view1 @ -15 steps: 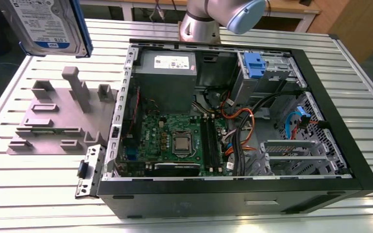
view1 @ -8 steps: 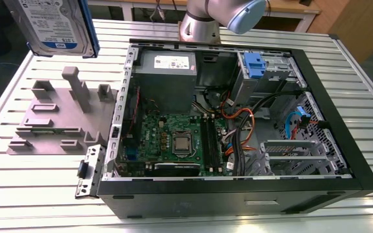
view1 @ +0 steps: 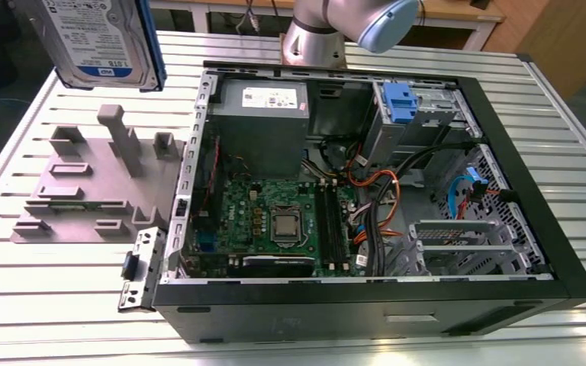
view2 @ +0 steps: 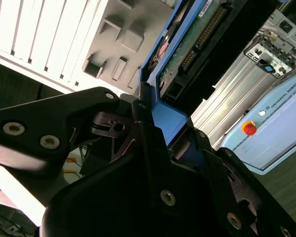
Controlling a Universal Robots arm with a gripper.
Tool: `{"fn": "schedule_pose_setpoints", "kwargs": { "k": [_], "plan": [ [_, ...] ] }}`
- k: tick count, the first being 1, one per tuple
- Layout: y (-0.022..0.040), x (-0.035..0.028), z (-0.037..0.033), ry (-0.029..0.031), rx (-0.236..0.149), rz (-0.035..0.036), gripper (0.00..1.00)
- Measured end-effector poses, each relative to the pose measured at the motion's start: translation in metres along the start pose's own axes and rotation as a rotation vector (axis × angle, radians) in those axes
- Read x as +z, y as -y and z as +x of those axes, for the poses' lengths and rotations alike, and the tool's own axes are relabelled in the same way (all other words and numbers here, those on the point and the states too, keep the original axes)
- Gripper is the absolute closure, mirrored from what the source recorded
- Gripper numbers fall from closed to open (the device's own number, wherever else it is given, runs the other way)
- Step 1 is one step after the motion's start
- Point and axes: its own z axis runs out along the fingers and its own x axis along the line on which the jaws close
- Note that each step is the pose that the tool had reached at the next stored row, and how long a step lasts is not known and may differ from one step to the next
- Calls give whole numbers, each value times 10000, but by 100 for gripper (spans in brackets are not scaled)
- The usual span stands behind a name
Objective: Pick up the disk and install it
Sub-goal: 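Pick up the disk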
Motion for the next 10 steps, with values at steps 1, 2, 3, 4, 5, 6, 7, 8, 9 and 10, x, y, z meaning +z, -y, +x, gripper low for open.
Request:
{"fn": "schedule_pose_setpoints", "kwargs": {
  "k": [1, 2, 3, 4, 5, 6, 7, 8, 9, 10],
  "plan": [
    [11, 0, 0, 1, 0, 0, 63],
    [22, -1, 0, 0, 0, 0, 63],
    [31, -1, -1, 0, 1, 0, 63],
    [40, -1, -1, 0, 0, 0, 63],
    [45, -2, -1, 0, 0, -1, 63],
    [45, -1, -1, 0, 1, 0, 63],
    [45, -1, -1, 0, 2, 0, 63],
    [45, -1, -1, 1, 2, 0, 63],
    [46, -1, -1, 1, 1, 1, 63],
    [46, -1, -1, 1, 1, 0, 63]
  ]
}}
